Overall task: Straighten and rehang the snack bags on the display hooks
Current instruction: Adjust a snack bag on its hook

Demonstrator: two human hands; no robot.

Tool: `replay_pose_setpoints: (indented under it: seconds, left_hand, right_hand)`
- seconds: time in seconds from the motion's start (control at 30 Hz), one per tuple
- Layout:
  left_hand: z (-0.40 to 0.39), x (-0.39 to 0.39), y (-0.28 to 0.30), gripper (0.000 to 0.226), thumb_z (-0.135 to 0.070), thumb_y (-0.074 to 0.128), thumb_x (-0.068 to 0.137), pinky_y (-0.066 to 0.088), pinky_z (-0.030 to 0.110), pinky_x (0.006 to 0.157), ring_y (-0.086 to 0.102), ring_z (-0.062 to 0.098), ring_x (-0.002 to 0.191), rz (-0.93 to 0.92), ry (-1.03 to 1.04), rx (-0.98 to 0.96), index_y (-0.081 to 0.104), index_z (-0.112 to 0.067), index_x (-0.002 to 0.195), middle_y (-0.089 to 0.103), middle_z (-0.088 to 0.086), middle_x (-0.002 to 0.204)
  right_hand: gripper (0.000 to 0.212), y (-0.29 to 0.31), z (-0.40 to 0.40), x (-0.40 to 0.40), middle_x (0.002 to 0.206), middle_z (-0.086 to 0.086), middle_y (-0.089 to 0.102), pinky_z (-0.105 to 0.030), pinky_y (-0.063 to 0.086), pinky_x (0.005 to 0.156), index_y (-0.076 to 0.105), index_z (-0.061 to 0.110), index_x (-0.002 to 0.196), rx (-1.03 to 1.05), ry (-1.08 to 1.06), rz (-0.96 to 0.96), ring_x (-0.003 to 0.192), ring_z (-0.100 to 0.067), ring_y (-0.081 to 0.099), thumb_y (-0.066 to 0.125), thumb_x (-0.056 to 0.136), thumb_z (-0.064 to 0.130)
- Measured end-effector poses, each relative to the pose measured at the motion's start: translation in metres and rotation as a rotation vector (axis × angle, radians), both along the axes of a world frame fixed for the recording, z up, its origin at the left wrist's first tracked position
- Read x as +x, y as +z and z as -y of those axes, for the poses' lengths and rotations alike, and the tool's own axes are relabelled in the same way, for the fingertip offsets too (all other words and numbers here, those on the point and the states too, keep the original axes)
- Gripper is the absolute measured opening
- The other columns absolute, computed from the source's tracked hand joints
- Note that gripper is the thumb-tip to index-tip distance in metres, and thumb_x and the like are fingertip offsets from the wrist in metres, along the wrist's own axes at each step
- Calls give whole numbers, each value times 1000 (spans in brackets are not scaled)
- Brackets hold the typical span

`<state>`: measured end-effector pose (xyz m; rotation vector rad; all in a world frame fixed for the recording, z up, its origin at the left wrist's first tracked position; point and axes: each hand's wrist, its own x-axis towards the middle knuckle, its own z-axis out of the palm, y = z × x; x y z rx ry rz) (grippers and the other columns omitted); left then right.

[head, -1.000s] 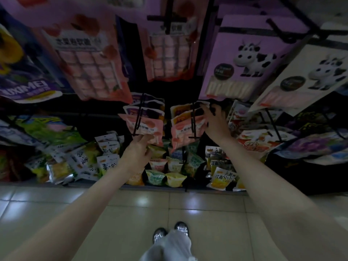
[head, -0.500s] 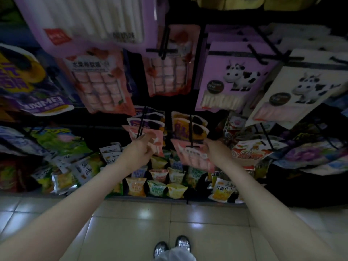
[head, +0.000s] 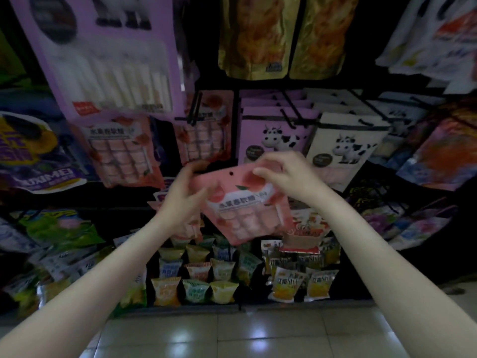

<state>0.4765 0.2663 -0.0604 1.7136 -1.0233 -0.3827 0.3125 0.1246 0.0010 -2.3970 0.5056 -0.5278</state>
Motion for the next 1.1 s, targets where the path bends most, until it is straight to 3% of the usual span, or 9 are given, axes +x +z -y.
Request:
replay_pose_setpoints:
  seconds: [0.1,0.2,0.37,0.47,0.53,0.7,0.87,0.97,1.1]
  left_hand:
    - [-6,15,19,6,-15,60,88,47,11,57,60,-5,64,-192,161,-156,56,-18,91,63,-12,79]
    - [-10,36,35,15,-15,61,88,48,15,52,59,-4,53,-242,285,-223,55,-22,76,62,-5,72]
    - [-2,56,55,17,-14,60,89,44,13,45,59,-1,57,-208,368,-277,52,-25,78,60,-8,79]
    - [9,60,56,18,-12,59,89,45,15,47,57,-1,52,-218,357,-259,54,-25,77,60,-6,76]
    - [16,65,53,22,-6,58,88,48,22,61,59,1,59,-254,361,-264,55,-23,75,60,-5,75]
    - [30,77,41,6,-8,59,88,48,27,67,59,19,74,-269,383,-197,59,-10,93,63,5,86]
    - [23,87,26,40,5,56,83,46,38,82,54,23,97,-225,403,-42,41,-10,117,54,3,98]
    - [8,86,12,44,7,52,85,43,33,85,51,20,102,-237,398,28,41,-9,124,50,1,102]
    - [-17,83,-11,24,-1,51,89,44,35,82,54,24,95,-198,384,156,46,-21,101,55,-1,89]
  right_hand:
    - [11,-5,-1,37,75,8,67,-21,48,75,68,13,81,144,-51,179,74,0,62,62,89,19]
    - [15,-11,-5,76,82,-7,72,-42,54,75,71,5,87,259,-123,268,81,-20,68,63,88,17]
    - [14,-1,-12,109,89,-1,71,-10,44,65,73,10,91,232,-224,357,79,-10,61,62,89,18]
    - [16,-4,-5,117,83,-2,72,-43,55,71,73,12,84,248,-264,380,77,-21,68,59,89,17]
    - [15,-2,-2,117,81,-2,70,-51,55,67,73,10,87,264,-305,371,77,-24,68,59,89,15]
    - [17,-2,4,122,75,-1,70,-34,54,62,75,10,81,253,-358,269,72,-16,67,59,86,10]
    - [34,1,8,143,59,0,60,-19,50,50,59,22,52,298,-466,279,65,-23,62,57,84,9]
    - [13,1,15,162,80,-10,70,-43,57,65,72,14,76,368,-493,299,79,-32,67,60,81,14]
    - [23,-10,19,168,101,-15,70,-36,53,75,69,7,106,336,-489,236,93,-30,65,57,87,14]
